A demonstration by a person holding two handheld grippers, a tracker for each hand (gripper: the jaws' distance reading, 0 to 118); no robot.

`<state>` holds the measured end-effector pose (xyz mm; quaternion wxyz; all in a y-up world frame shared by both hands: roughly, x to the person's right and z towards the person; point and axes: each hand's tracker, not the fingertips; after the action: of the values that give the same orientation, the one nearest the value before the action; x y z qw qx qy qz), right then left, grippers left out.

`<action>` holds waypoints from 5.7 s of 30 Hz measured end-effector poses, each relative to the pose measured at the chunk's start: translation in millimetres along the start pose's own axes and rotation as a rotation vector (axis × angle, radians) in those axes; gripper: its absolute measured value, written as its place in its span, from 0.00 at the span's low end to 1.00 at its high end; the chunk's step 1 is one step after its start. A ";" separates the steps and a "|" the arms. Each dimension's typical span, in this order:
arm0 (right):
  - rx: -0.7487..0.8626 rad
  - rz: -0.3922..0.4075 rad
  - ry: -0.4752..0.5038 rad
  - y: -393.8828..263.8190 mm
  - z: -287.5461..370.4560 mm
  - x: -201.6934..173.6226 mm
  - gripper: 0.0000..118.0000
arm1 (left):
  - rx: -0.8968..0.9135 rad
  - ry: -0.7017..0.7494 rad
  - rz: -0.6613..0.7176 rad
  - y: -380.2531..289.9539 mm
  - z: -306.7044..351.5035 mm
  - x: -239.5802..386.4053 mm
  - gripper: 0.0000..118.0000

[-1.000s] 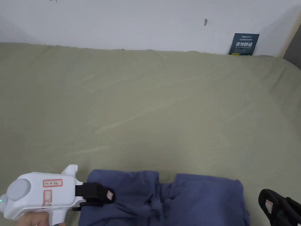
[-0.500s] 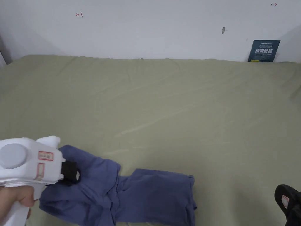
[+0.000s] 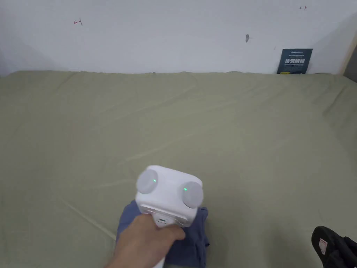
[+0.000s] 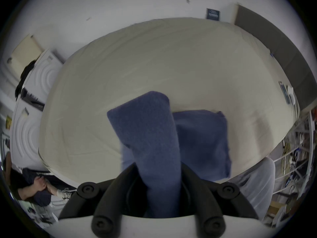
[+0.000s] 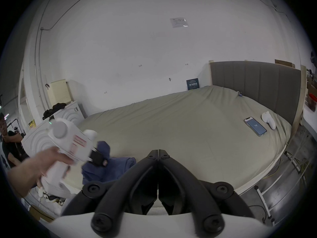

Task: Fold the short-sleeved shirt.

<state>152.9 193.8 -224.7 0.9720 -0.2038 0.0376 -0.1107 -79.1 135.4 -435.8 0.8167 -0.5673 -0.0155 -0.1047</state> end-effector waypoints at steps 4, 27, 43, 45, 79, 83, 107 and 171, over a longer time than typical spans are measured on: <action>-0.001 -0.031 -0.026 1.2 4.1 11.2 0.00 | 0.012 -0.044 0.016 -0.9 -27.8 32.9 1.00; -0.089 -0.037 -0.046 -11.0 -12.0 4.9 0.00 | 0.141 -0.963 0.415 -22.1 -42.4 -127.0 0.00; -0.197 -0.083 0.137 -3.5 -64.8 -18.8 0.00 | 0.126 -0.909 0.378 -44.2 -43.6 -148.0 0.00; -0.253 -0.093 0.236 0.7 -93.8 -38.1 0.00 | 0.167 -0.824 0.361 -57.0 -24.4 -172.4 0.00; -0.756 -0.679 0.706 -109.0 -285.2 -2.6 0.00 | 0.056 -1.115 0.456 -57.9 -124.7 -220.8 0.98; -0.759 -0.687 0.713 -110.9 -288.1 0.4 0.00 | 0.039 -1.082 0.452 -51.9 -131.4 -224.4 0.70; -0.414 -0.140 0.384 -26.6 -171.2 -58.2 0.00 | 0.072 -0.748 0.516 -80.6 -76.7 -492.4 0.21; 0.305 0.327 -0.086 123.3 -78.4 -80.2 0.01 | 1.045 0.085 0.193 -41.4 181.6 -140.6 0.00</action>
<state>90.3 291.9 -344.0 0.9973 -0.0504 0.0118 0.0527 -207.4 312.0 -353.2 0.9962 -0.0789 0.0196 -0.0302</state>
